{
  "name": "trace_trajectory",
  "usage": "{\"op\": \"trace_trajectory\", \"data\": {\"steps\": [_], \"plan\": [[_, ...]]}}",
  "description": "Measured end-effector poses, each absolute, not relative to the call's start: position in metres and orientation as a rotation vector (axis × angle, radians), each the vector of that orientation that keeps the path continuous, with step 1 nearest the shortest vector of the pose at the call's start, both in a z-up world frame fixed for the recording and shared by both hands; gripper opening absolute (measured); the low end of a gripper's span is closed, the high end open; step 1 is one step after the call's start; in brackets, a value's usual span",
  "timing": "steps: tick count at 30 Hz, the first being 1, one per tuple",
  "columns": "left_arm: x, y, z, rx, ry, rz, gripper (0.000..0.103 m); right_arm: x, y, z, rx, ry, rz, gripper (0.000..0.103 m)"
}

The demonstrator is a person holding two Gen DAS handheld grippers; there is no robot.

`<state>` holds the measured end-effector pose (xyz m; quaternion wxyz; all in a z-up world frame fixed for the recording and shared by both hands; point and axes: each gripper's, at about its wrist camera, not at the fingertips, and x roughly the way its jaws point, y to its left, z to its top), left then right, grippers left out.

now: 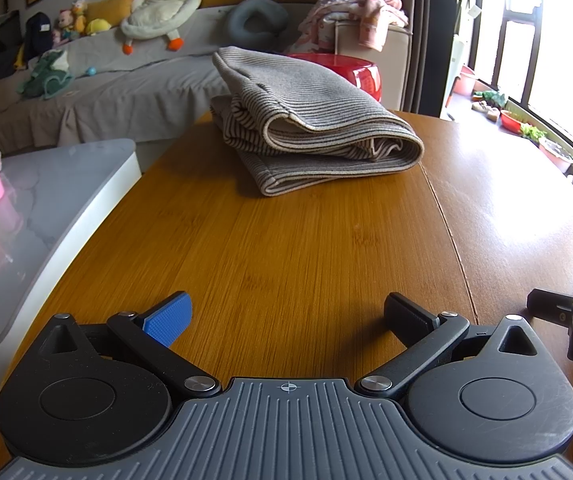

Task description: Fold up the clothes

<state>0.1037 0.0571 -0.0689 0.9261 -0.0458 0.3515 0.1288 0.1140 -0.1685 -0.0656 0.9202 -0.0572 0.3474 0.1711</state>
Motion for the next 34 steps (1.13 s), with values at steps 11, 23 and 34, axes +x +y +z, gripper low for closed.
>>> {"op": "trace_trajectory", "data": {"steps": [11, 23, 34], "plan": [[0.105, 0.058, -0.069, -0.093, 0.721, 0.264, 0.103, 0.113, -0.169, -0.066, -0.117, 0.714, 0.351, 0.103], [0.105, 0.058, -0.069, -0.093, 0.721, 0.264, 0.103, 0.112, -0.169, -0.066, -0.117, 0.713, 0.351, 0.103], [0.093, 0.076, -0.061, -0.216, 0.655, 0.2, 0.103, 0.108, -0.153, -0.064, -0.154, 0.696, 0.318, 0.103]]}}
